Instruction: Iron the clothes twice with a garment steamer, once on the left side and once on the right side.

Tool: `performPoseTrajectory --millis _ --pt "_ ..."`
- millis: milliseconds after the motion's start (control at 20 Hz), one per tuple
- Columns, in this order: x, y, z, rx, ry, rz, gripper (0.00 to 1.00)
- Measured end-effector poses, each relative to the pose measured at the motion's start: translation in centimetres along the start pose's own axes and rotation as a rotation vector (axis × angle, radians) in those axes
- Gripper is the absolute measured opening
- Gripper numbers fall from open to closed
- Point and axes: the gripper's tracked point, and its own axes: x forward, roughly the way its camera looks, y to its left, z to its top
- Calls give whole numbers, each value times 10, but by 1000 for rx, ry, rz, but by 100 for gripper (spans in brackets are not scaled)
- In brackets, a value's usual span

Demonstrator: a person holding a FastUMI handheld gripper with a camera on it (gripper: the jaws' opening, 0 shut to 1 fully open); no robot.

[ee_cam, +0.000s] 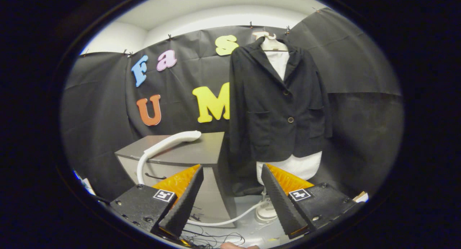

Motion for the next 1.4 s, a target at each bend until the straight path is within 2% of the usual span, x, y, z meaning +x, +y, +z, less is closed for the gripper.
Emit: performPoseTrajectory --millis 200,500,700,900,1100,1400 --pt "11 69 20 -22 8 61 100" --pt "46 174 38 40 100 149 100" --pt "78 216 41 -20 175 134 100" --pt "120 253 43 -14 246 152 100" --pt "170 255 41 8 293 76 100" --pt "225 248 5 14 427 -18 99"
